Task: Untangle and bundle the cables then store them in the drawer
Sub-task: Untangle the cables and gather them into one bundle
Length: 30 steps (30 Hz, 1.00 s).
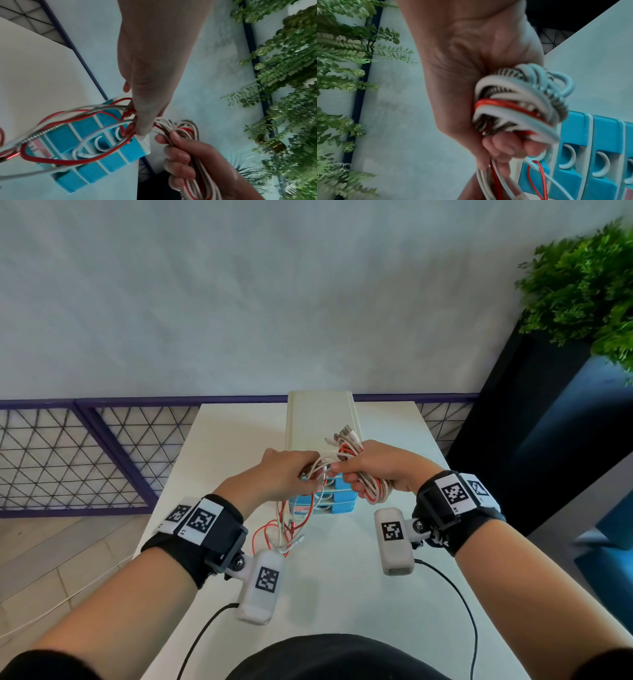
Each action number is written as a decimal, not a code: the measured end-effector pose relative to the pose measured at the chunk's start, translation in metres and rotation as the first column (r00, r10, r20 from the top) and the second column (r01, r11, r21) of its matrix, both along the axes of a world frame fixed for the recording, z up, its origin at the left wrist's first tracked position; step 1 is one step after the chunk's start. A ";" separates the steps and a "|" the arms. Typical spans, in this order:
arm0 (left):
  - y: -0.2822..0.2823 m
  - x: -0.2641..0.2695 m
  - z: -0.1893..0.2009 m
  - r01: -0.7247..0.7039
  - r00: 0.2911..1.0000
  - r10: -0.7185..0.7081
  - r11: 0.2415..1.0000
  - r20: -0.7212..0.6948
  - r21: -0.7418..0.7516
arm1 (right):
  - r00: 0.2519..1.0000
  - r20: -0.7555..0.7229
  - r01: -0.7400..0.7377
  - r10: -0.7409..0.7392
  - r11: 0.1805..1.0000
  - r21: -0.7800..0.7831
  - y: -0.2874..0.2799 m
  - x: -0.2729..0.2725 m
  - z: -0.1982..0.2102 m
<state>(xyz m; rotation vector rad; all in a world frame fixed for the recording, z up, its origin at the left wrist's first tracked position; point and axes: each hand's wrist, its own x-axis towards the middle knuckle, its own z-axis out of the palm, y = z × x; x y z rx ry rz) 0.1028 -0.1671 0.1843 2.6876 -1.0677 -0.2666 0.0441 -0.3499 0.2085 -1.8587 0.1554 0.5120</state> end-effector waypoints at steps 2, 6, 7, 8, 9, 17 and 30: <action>0.001 0.001 -0.006 -0.066 0.996 0.066 0.998 -0.059 -0.013 | 0.998 0.031 0.058 -0.058 0.998 -0.013 -0.001 0.001 0.001; 0.017 0.009 -0.021 -0.174 0.945 0.068 0.932 -0.319 -0.317 | 0.971 0.111 0.220 -0.214 0.975 -0.045 -0.012 0.002 0.006; 0.024 0.009 -0.025 -0.241 0.908 0.051 0.875 -0.416 -0.420 | 0.962 0.120 0.252 -0.244 0.966 -0.054 -0.016 0.001 0.008; 0.029 0.008 -0.028 -0.310 0.862 0.022 0.813 -0.506 -0.493 | 0.957 0.119 0.271 -0.263 0.961 -0.062 -0.020 0.001 0.011; 0.033 0.007 -0.031 -0.363 0.825 -0.004 0.764 -0.565 -0.534 | 0.956 0.113 0.278 -0.270 0.958 -0.067 -0.024 0.001 0.012; 0.031 0.005 -0.043 -0.744 0.615 -0.127 0.234 -0.779 -0.626 | 0.952 0.107 0.295 -0.286 0.952 -0.079 -0.023 0.002 0.017; 0.090 0.024 -0.110 -0.922 0.387 0.406 0.166 -0.828 -0.349 | 0.802 0.133 0.569 -0.582 0.813 0.127 -0.052 0.002 0.029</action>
